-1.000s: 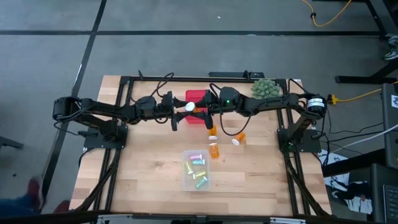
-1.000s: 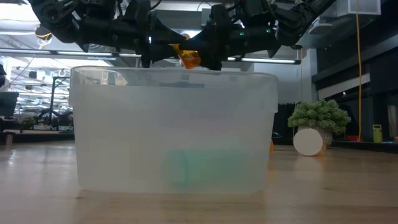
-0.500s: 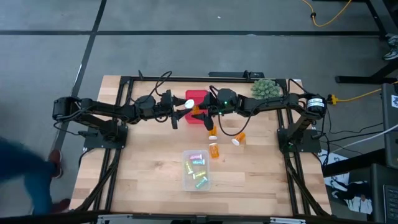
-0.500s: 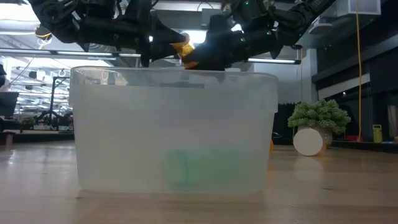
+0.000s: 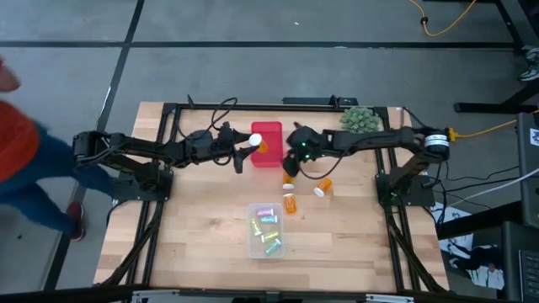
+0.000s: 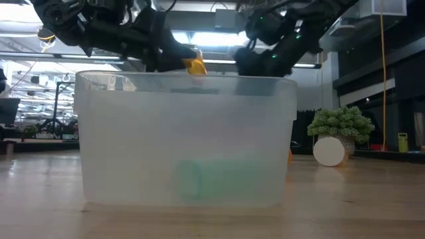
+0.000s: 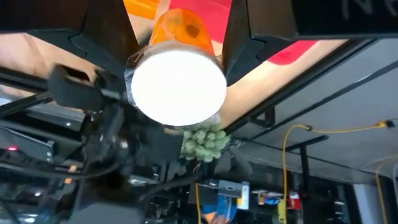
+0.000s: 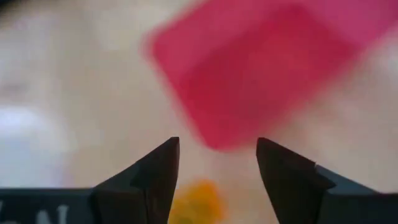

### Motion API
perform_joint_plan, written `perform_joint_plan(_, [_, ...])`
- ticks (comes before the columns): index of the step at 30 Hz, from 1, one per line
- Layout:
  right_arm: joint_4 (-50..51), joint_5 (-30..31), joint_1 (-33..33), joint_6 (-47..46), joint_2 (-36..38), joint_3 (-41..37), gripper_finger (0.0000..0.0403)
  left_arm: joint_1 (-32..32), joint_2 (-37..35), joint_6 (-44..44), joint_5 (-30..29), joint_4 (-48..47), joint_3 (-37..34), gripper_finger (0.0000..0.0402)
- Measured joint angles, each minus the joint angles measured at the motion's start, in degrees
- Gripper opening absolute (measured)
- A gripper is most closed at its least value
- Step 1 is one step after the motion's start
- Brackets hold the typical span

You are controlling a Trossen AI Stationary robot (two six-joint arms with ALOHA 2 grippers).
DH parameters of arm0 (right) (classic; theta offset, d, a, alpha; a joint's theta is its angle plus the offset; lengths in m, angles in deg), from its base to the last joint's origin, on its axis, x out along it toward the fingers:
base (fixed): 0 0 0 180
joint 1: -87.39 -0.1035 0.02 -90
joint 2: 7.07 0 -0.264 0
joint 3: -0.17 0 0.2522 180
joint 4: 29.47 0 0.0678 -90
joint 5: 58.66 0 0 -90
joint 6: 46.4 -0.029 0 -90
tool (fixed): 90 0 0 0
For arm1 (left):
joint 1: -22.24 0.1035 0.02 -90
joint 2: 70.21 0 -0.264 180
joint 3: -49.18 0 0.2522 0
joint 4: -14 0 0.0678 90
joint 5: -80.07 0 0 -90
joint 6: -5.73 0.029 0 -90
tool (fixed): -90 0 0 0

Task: Pick and place medicine bottles into bin by pill shape (circle, oval)
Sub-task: Put the large orange pill bottle into the red bin

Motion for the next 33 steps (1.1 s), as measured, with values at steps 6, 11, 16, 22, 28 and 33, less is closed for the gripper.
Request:
perform_joint_plan(6, [16.1,20.9,-2.3,-2.8,9.6,0.0,0.0215,1.9,0.3,-0.4,-0.3,-0.2,0.0,0.0195])
perform_joint_plan(11, [26.9,29.8,-3.8,-7.8,16.3,0.0,0.0215,3.3,5.1,-2.0,0.0,-0.5,1.6,0.0195])
perform_joint_plan(16, [33.7,33.4,-4.8,-14.1,20.1,-0.4,0.0215,3.4,12.5,-1.7,1.1,-1.3,6.5,0.0195])
perform_joint_plan(22, [37.1,33.7,-5.7,-15.9,20.4,-0.5,0.0215,4.7,16.1,-2.0,2.0,-15.3,13.6,0.0195])
perform_joint_plan(28, [37.0,33.7,-5.7,-15.9,20.4,-0.5,0.0215,4.9,19.1,-1.8,2.0,-22.6,18.4,0.0195])
perform_joint_plan(33, [36.8,33.3,-5.7,-15.9,20.4,-0.5,0.0215,5.0,20.8,-2.0,2.1,-24.4,18.6,0.0195])
